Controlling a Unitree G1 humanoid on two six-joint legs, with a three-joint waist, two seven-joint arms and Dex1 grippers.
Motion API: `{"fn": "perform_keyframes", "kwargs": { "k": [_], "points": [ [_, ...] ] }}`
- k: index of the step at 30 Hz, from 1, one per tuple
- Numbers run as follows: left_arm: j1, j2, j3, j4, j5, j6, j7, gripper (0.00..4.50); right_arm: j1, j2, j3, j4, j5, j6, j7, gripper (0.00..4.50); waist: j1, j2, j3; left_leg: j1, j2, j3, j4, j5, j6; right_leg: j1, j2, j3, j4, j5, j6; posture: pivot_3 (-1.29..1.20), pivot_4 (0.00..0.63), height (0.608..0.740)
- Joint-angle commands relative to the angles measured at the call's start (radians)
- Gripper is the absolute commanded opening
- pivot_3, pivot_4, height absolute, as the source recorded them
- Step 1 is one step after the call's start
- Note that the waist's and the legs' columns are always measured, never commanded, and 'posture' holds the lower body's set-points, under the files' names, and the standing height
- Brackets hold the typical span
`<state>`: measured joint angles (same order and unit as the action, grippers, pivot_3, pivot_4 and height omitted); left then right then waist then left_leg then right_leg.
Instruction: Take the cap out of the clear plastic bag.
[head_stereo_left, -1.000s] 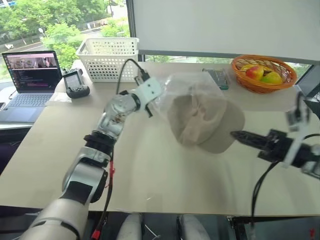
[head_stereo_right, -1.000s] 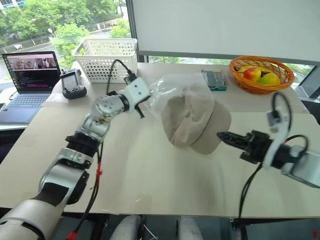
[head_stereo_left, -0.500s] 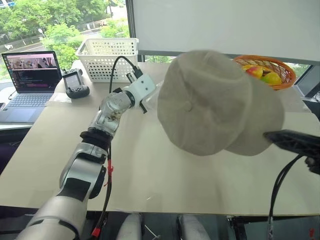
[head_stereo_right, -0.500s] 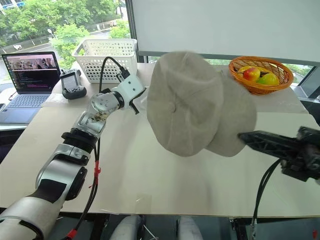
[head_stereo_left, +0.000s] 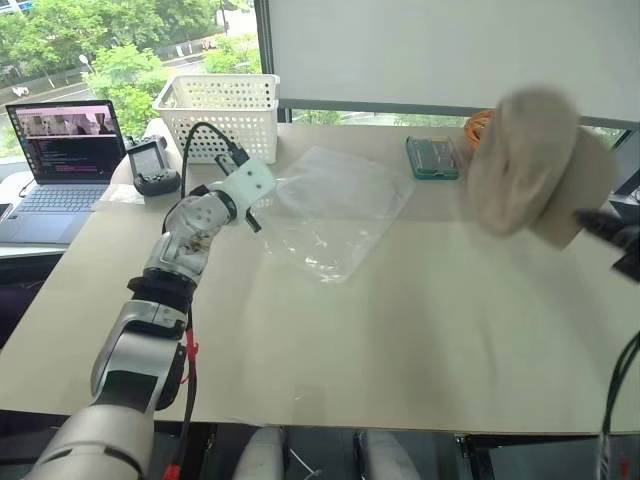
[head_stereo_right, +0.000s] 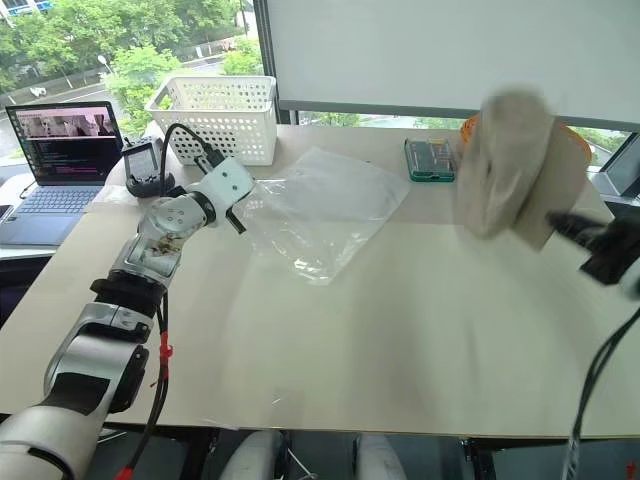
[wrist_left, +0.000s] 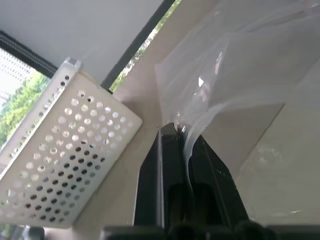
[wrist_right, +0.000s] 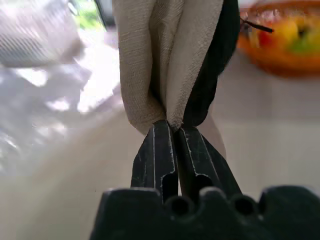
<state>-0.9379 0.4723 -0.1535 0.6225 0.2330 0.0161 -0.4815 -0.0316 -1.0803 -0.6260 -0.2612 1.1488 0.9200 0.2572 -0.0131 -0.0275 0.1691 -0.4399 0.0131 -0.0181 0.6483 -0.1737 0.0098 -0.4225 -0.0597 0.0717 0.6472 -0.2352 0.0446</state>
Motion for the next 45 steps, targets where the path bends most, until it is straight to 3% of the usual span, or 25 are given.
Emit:
{"fn": "perform_keyframes", "kwargs": {
  "k": [1, 8, 12, 17, 22, 25, 26, 30, 33, 36, 39, 41, 45],
  "points": [
    [0.009, -0.031, 0.038, -0.111, -0.043, 0.076, 0.008, 0.00, -0.036, 0.077, -0.013, -0.084, 0.004, 0.000, -0.092, 0.03, 0.000, 0.000, 0.000, 0.000, 0.000, 0.000, 0.000, 0.000, 0.000, 0.000, 0.000, 0.000, 0.000, 0.000, 0.000, 0.00, 0.150, 0.740],
    [0.052, -0.083, 0.030, -0.207, -0.047, 0.161, 0.015, 0.00, -0.126, 0.261, -0.005, -0.099, 0.034, -0.017, -0.248, 0.03, -0.002, 0.000, 0.000, 0.001, 0.000, -0.001, 0.002, 0.000, 0.000, 0.002, 0.000, 0.000, 0.001, 0.000, 0.000, 0.00, 0.150, 0.740],
    [0.058, -0.086, 0.028, -0.226, -0.051, 0.169, 0.000, 0.00, -0.123, 0.297, -0.008, -0.061, -0.033, -0.039, -0.275, 1.22, -0.001, 0.000, 0.000, 0.001, 0.000, -0.001, 0.001, 0.000, 0.000, 0.002, 0.001, -0.001, 0.000, 0.000, 0.000, 0.00, 0.150, 0.740],
    [0.059, -0.070, 0.054, -0.262, -0.103, 0.182, -0.062, 1.48, -0.191, 0.261, -0.066, -0.018, -0.003, -0.022, -0.244, 2.92, -0.003, 0.000, 0.000, 0.001, 0.000, -0.001, 0.001, 0.000, 0.000, 0.002, 0.000, 0.000, 0.000, 0.000, 0.000, 0.00, 0.150, 0.740],
    [0.072, -0.012, 0.049, -0.373, -0.207, 0.222, -0.257, 3.22, -0.260, 0.115, -0.046, 0.023, 0.095, 0.117, -0.143, 4.50, -0.008, 0.001, -0.001, 0.002, 0.000, 0.000, 0.000, 0.000, 0.000, 0.002, 0.001, 0.000, 0.000, 0.000, -0.001, 0.00, 0.150, 0.740],
    [0.097, 0.067, 0.046, -0.456, -0.260, 0.266, -0.389, 4.34, -0.272, -0.008, -0.019, 0.037, 0.119, 0.201, -0.027, 4.50, -0.011, 0.002, -0.001, 0.003, 0.001, 0.000, 0.000, 0.000, 0.000, 0.003, 0.001, 0.000, 0.000, 0.000, -0.001, 0.00, 0.150, 0.740],
    [0.108, 0.094, 0.050, -0.483, -0.278, 0.286, -0.425, 4.47, -0.260, -0.055, -0.007, 0.040, 0.097, 0.214, 0.025, 4.50, -0.014, 0.002, -0.001, 0.003, 0.001, 0.000, -0.001, 0.000, 0.000, 0.002, 0.001, 0.000, 0.000, 0.000, -0.001, 0.00, 0.150, 0.740],
    [0.176, 0.213, 0.109, -0.658, -0.453, 0.481, -0.591, 4.47, -0.250, -0.215, 0.050, 0.119, -0.047, 0.190, 0.190, 4.50, -0.017, 0.002, -0.001, 0.004, 0.001, 0.001, 0.000, 0.000, 0.000, 0.004, 0.001, 0.000, 0.000, 0.000, -0.001, 0.00, 0.150, 0.740],
    [0.199, 0.256, 0.165, -0.741, -0.558, 0.618, -0.615, 4.47, -0.296, -0.246, 0.097, 0.180, -0.104, 0.156, 0.260, 4.50, -0.023, 0.002, -0.001, 0.005, 0.002, 0.002, 0.000, 0.000, 0.000, 0.004, 0.000, 0.000, -0.001, 0.000, -0.001, 0.00, 0.150, 0.740],
    [0.217, 0.281, 0.221, -0.799, -0.638, 0.722, -0.598, 4.47, -0.345, -0.230, 0.160, 0.178, -0.159, 0.114, 0.315, 4.50, -0.029, 0.002, -0.001, 0.005, 0.002, 0.002, 0.000, 0.000, 0.000, 0.004, 0.001, 0.000, 0.000, -0.001, -0.001, 0.00, 0.150, 0.740],
    [0.237, 0.264, 0.310, -0.830, -0.670, 0.802, -0.479, 4.47, -0.344, -0.156, 0.248, 0.111, -0.276, -0.013, 0.328, 4.50, -0.032, 0.002, -0.001, 0.006, 0.002, 0.002, 0.000, 0.000, 0.000, 0.004, 0.001, 0.000, 0.000, -0.001, -0.001, 0.00, 0.150, 0.740],
    [0.282, 0.218, 0.419, -0.852, -0.703, 0.847, -0.370, 4.47, -0.321, -0.063, 0.310, 0.048, -0.359, -0.086, 0.266, 4.50, -0.034, 0.002, -0.001, 0.006, 0.002, 0.002, 0.000, 0.000, 0.000, 0.004, 0.001, 0.001, 0.000, -0.001, 0.000, 0.00, 0.150, 0.740],
    [0.373, 0.115, 0.559, -0.920, -0.721, 0.862, -0.174, 4.47, -0.322, 0.166, 0.279, -0.001, -0.430, -0.219, 0.145, 4.50, -0.032, 0.002, -0.001, 0.008, 0.003, 0.002, -0.001, 0.000, -0.001, 0.004, 0.001, 0.002, 0.001, -0.001, 0.000, 0.00, 0.150, 0.740]
  ]
}}
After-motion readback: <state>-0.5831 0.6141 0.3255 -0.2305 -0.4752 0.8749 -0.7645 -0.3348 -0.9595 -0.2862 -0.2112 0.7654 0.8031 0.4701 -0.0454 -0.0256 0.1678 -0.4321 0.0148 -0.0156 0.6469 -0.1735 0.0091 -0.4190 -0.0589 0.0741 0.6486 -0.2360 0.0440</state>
